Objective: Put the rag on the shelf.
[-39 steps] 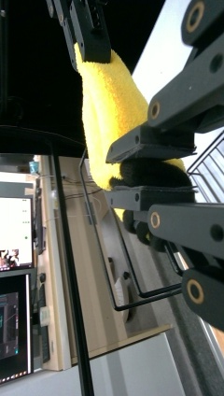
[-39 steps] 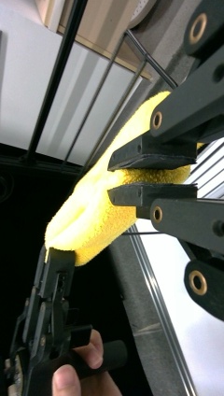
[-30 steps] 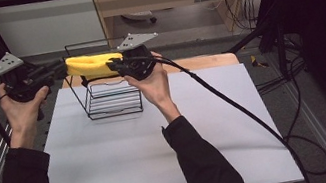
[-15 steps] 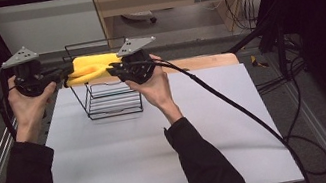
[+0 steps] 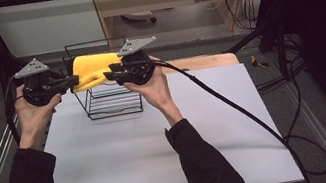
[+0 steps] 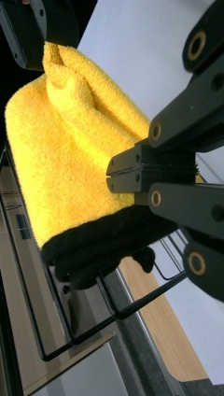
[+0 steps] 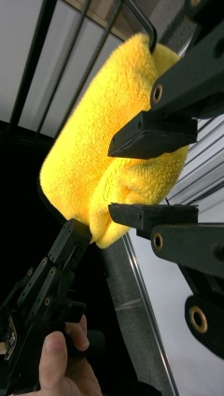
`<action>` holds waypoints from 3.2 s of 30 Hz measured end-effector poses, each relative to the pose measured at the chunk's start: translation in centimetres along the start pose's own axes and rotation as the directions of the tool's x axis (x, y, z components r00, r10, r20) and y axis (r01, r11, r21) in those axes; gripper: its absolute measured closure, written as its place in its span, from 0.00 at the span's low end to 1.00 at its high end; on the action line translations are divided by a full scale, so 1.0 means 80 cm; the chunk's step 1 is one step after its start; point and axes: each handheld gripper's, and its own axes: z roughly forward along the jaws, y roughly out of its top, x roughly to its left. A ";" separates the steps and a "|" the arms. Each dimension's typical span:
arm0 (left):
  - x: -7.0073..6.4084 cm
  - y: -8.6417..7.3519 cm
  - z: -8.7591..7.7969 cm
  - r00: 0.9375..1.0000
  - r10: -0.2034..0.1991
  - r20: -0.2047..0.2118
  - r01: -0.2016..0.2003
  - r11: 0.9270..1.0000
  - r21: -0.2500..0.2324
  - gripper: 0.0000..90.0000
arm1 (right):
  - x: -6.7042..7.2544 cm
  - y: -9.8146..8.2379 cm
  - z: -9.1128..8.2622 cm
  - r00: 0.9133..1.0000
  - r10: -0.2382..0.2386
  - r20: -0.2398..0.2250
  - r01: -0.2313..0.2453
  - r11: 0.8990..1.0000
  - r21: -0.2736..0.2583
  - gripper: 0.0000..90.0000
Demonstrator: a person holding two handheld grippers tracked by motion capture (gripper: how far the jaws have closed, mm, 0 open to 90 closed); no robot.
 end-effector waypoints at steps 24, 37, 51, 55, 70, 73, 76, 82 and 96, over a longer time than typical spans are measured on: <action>0.001 -0.020 0.032 1.000 -0.003 -0.028 0.003 1.000 0.009 1.00 | -0.018 -0.042 0.024 0.991 0.081 0.105 -0.089 0.993 0.072 1.00; -0.013 -0.032 -0.004 1.000 -0.019 -0.003 0.019 1.000 0.003 0.72 | -0.009 -0.036 -0.032 0.993 0.077 0.087 -0.078 0.997 0.009 0.60; -0.045 -0.085 -0.016 0.999 -0.029 -0.019 0.030 0.997 0.069 0.31 | -0.031 -0.108 -0.128 0.972 0.140 0.187 -0.153 0.987 0.052 0.11; -0.058 -0.102 -0.007 1.000 -0.024 -0.019 0.025 0.995 0.093 0.20 | -0.036 -0.135 -0.151 0.967 0.158 0.200 -0.172 0.983 0.058 0.07; -0.094 -0.182 0.026 0.998 -0.041 0.041 0.036 0.991 0.127 0.06 | -0.042 -0.241 -0.208 0.944 0.244 0.221 -0.272 0.956 0.107 0.01; -0.095 -0.200 0.029 0.998 -0.052 0.043 0.045 0.988 0.145 0.06 | -0.043 -0.265 -0.216 0.939 0.262 0.224 -0.293 0.949 0.118 0.01; -0.096 -0.212 0.030 0.997 -0.056 0.046 0.049 0.987 0.151 0.07 | -0.044 -0.289 -0.222 0.931 0.285 0.227 -0.319 0.939 0.131 0.01; -0.095 -0.228 0.029 0.997 -0.053 0.051 0.044 0.987 0.158 0.08 | -0.046 -0.325 -0.242 0.924 0.306 0.229 -0.343 0.929 0.141 0.01; -0.097 -0.248 0.032 0.997 -0.043 0.069 0.031 0.985 0.172 0.08 | -0.041 -0.371 -0.264 0.925 0.312 0.216 -0.352 0.918 0.184 0.01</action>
